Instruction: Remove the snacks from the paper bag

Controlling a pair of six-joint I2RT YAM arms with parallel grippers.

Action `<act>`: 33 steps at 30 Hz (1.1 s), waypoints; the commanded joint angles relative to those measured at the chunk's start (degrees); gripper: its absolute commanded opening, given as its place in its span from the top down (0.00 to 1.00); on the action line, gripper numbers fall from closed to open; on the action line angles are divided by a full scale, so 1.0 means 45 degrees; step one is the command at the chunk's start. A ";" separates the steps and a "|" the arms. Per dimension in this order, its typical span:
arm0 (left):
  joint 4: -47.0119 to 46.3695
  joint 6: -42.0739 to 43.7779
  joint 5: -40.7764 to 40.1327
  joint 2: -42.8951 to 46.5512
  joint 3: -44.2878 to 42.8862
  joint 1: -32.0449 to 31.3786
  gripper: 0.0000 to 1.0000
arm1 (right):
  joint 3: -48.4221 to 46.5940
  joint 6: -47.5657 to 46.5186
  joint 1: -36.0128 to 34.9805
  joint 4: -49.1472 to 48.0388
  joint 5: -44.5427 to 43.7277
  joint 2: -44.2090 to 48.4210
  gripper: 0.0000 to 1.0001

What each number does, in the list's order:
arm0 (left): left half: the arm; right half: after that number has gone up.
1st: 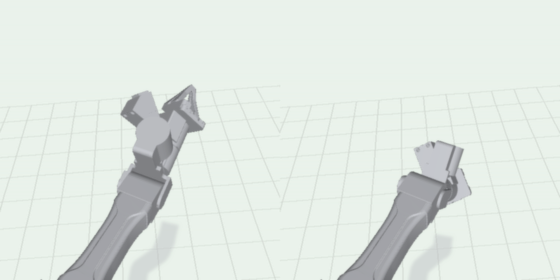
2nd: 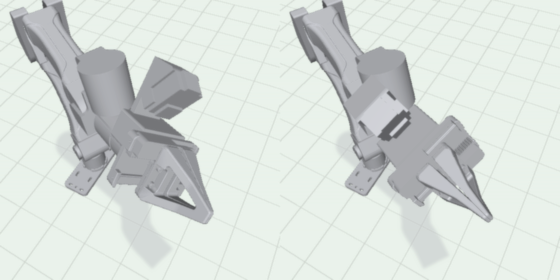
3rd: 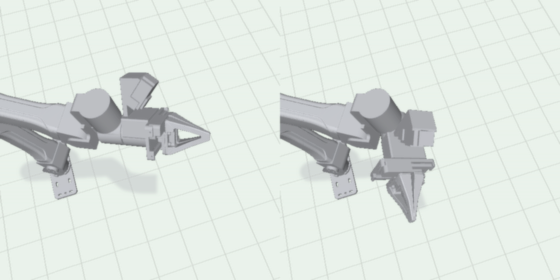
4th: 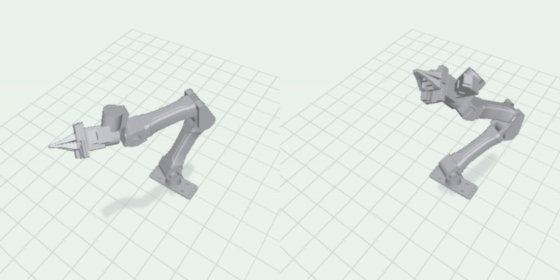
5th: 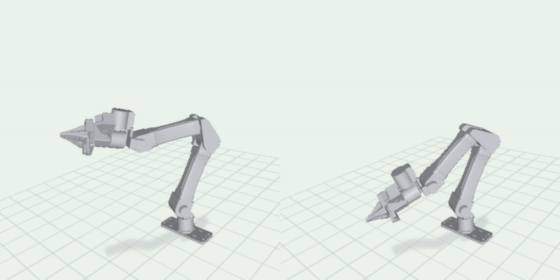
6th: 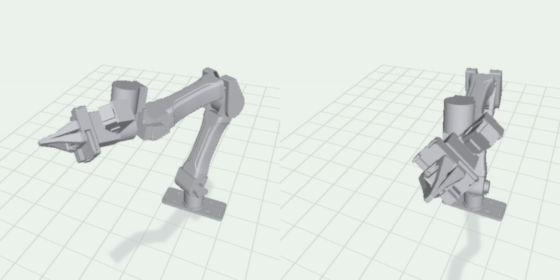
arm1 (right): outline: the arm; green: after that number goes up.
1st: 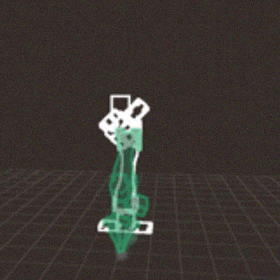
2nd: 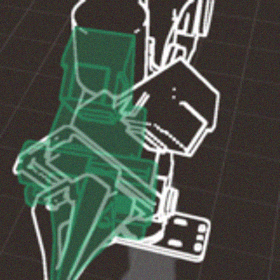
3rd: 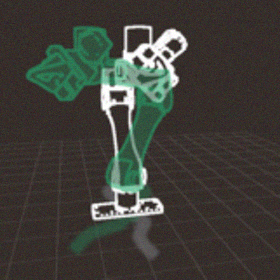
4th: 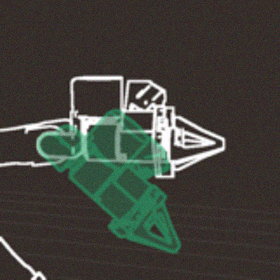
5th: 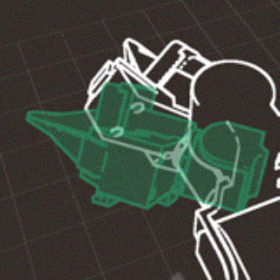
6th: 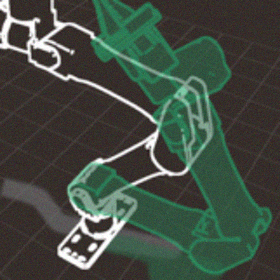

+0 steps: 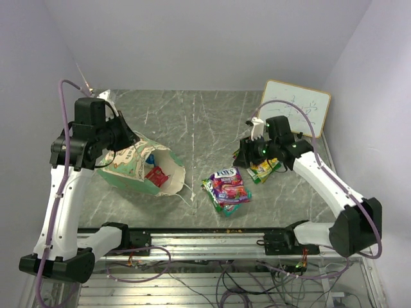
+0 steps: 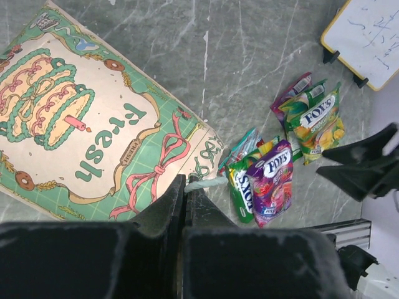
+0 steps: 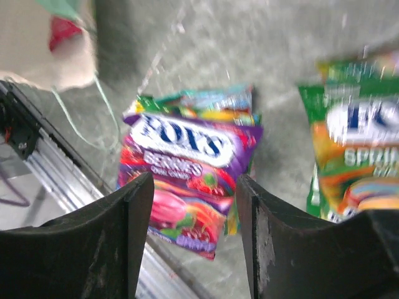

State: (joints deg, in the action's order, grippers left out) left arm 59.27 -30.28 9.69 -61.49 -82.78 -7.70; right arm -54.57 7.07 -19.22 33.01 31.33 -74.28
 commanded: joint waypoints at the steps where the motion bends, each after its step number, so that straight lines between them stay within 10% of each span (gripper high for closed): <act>1: 0.0429 0.0651 -0.0127 0.0232 -0.0041 0.0052 0.93 | -0.1236 -0.1721 -0.2203 -0.1240 -0.2428 0.0875 0.44; 9: 0.0863 0.0723 -0.0146 0.0041 -0.0537 0.0071 0.93 | 0.0597 -1.1537 -0.7741 -0.7169 -0.0383 0.0513 0.35; 15: 0.0874 0.0620 -0.0121 0.0086 -0.0588 0.0072 0.93 | -0.1819 -1.6277 -0.8711 -0.6277 -0.0443 -0.3300 0.37; 33: 0.1071 0.0781 0.0220 0.0043 -0.0549 0.0072 0.93 | -0.3905 -1.9100 -0.9107 -0.7660 -0.1582 -0.8319 0.48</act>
State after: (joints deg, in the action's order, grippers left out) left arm 63.20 -27.81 9.67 -61.43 -83.61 -7.68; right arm -70.17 -76.66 -60.16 1.30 24.43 -108.66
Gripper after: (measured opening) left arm 0.081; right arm 0.505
